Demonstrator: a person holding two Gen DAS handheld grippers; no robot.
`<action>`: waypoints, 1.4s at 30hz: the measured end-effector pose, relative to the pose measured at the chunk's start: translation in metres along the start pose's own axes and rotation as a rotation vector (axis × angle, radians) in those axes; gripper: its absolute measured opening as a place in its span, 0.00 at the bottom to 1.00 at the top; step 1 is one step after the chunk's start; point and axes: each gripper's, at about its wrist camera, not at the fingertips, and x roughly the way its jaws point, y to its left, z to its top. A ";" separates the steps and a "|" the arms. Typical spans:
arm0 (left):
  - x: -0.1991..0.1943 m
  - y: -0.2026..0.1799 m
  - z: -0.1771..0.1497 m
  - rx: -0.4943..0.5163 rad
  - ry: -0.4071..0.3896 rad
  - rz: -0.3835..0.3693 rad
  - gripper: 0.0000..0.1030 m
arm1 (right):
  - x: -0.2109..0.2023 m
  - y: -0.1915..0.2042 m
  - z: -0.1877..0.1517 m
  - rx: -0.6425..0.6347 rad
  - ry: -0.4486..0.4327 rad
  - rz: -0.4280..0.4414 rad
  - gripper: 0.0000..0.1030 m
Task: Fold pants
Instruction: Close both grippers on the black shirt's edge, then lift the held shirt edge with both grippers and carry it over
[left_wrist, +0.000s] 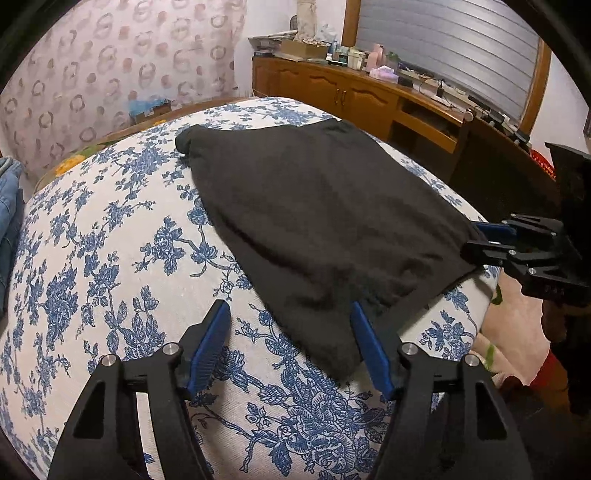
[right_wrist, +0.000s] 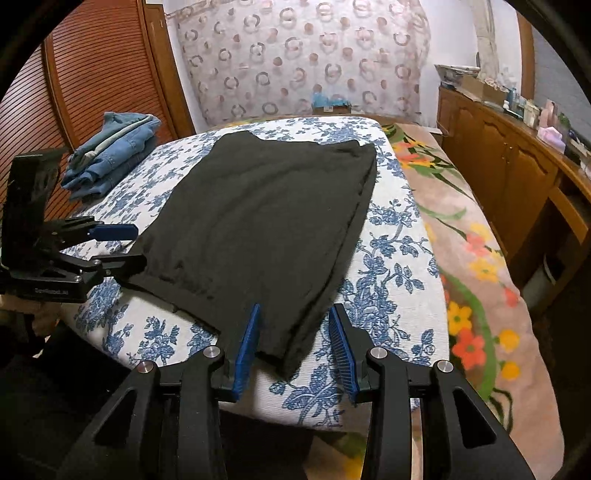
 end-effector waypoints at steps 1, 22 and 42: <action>0.000 0.000 0.000 0.001 -0.001 0.002 0.67 | 0.000 0.000 0.000 0.002 -0.001 0.004 0.39; -0.006 -0.005 -0.005 -0.025 -0.009 -0.075 0.45 | 0.008 0.009 -0.006 -0.008 -0.028 0.047 0.12; -0.026 0.001 -0.002 -0.078 -0.061 -0.144 0.05 | -0.001 0.011 0.005 -0.001 -0.082 0.063 0.07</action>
